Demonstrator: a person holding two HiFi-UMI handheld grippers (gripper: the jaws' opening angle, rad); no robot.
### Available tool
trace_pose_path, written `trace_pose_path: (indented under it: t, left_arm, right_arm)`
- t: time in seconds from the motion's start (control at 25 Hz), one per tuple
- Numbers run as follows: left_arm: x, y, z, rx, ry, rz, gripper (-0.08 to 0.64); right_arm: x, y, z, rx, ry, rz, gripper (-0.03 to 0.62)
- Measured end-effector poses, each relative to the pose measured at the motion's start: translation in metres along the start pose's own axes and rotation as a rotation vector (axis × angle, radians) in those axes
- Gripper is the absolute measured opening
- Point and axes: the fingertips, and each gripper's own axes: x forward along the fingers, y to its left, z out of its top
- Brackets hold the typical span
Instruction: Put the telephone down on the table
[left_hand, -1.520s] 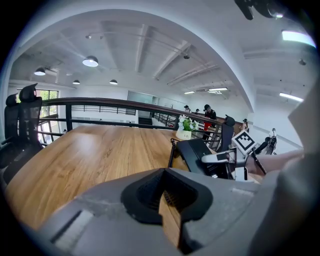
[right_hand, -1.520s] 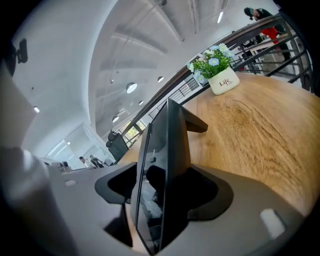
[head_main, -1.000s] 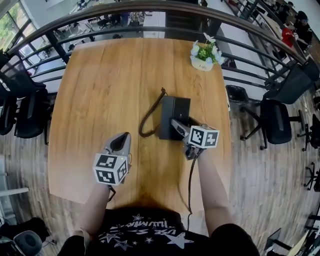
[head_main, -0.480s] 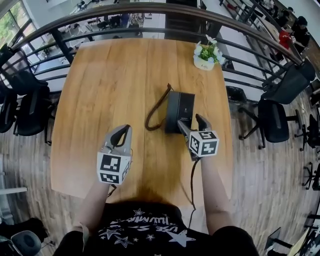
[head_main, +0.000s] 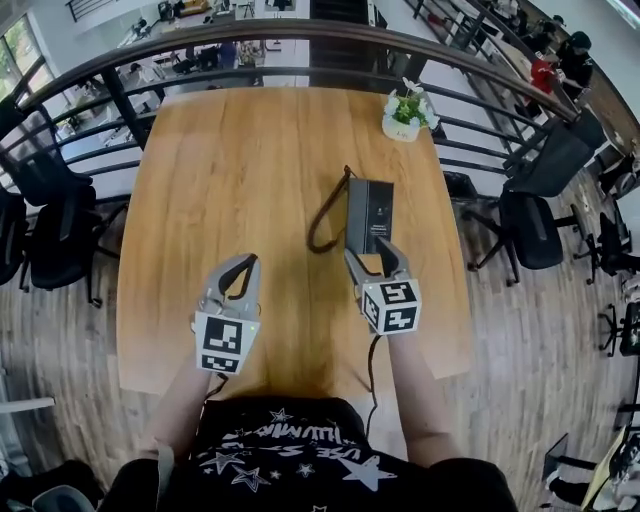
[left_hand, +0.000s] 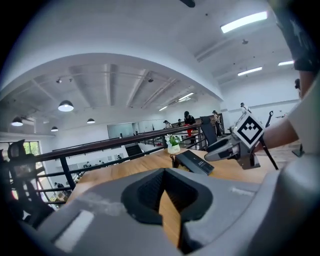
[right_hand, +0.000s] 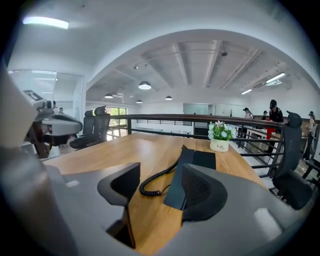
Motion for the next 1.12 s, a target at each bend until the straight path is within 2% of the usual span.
trace_pose_path:
  t: [0.08,0.16,0.28,0.44,0.6,0.76,0.92,1.0,1.12]
  left_arm:
    - [-0.016,0.009,-0.005,0.029,-0.018,-0.022,0.002]
    - [-0.034,0.021,-0.015,0.019,-0.029,-0.046,0.002]
    - [-0.055,0.037,-0.032,-0.050,-0.032,-0.077,0.002]
    - [-0.067,0.041,-0.033,-0.110,-0.034,-0.125,0.002]
    - [-0.082,0.047,-0.052,-0.205,-0.018,-0.203,0.002]
    - [-0.097,0.060,-0.066,-0.257,-0.014,-0.281,0.002]
    - [-0.104,0.065,-0.074,-0.273,-0.010,-0.359,0.002]
    - [-0.104,0.066,-0.078,-0.281,0.002,-0.388,0.002]
    - [-0.105,0.062,-0.085,-0.314,0.021,-0.426,0.002]
  right_arm:
    - [-0.005,0.020,0.005,0.007,-0.029,-0.021,0.254]
    - [-0.009,0.044,0.008,0.014,-0.053,-0.046,0.228]
    - [-0.009,0.076,0.009,0.019,-0.071,-0.075,0.193]
    - [-0.013,0.098,0.018,0.046,-0.096,-0.093,0.174]
    - [-0.020,0.128,0.017,0.058,-0.103,-0.137,0.152]
    - [-0.029,0.160,0.009,0.093,-0.103,-0.188,0.130]
    - [-0.041,0.178,0.001,0.122,-0.090,-0.270,0.080]
    - [-0.046,0.181,0.000,0.121,-0.081,-0.319,0.010]
    - [-0.056,0.182,-0.003,0.138,-0.075,-0.368,-0.002]
